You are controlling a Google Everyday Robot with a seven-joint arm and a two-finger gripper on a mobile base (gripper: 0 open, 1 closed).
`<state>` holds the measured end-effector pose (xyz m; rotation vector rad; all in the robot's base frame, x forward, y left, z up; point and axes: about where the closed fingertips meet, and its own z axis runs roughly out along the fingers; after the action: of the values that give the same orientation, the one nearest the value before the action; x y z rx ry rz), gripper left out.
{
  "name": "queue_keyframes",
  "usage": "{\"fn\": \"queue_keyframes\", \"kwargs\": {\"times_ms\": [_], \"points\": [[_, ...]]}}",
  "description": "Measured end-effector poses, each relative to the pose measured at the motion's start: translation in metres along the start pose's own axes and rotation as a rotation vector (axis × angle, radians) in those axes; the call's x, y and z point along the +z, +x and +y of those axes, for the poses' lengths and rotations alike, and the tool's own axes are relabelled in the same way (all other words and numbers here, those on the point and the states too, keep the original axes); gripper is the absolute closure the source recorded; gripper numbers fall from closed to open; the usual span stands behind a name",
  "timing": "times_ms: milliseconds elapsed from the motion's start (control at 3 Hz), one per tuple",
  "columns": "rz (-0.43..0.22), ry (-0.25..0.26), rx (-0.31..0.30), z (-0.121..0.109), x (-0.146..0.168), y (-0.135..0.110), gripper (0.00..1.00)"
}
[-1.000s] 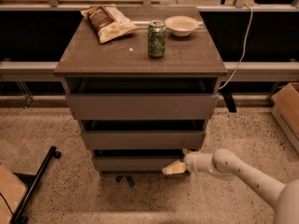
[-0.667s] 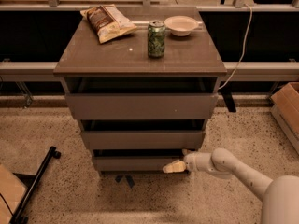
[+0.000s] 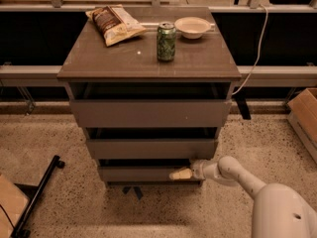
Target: Open bottom drawer
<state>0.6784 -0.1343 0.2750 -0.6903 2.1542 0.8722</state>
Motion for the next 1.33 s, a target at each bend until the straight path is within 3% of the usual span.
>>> {"fn": "queue_keyframes", "kwargs": {"times_ms": [333,667,1000,1333], "points": [[-0.016,-0.050,0.065,-0.013,0.033,0.018,0.00],[-0.017,-0.071,0.122,-0.017,0.046,0.033,0.19],[-0.017,-0.071,0.122,-0.015,0.044,0.029,0.43],[-0.015,-0.071,0.127,-0.013,0.042,0.030,0.73]]}}
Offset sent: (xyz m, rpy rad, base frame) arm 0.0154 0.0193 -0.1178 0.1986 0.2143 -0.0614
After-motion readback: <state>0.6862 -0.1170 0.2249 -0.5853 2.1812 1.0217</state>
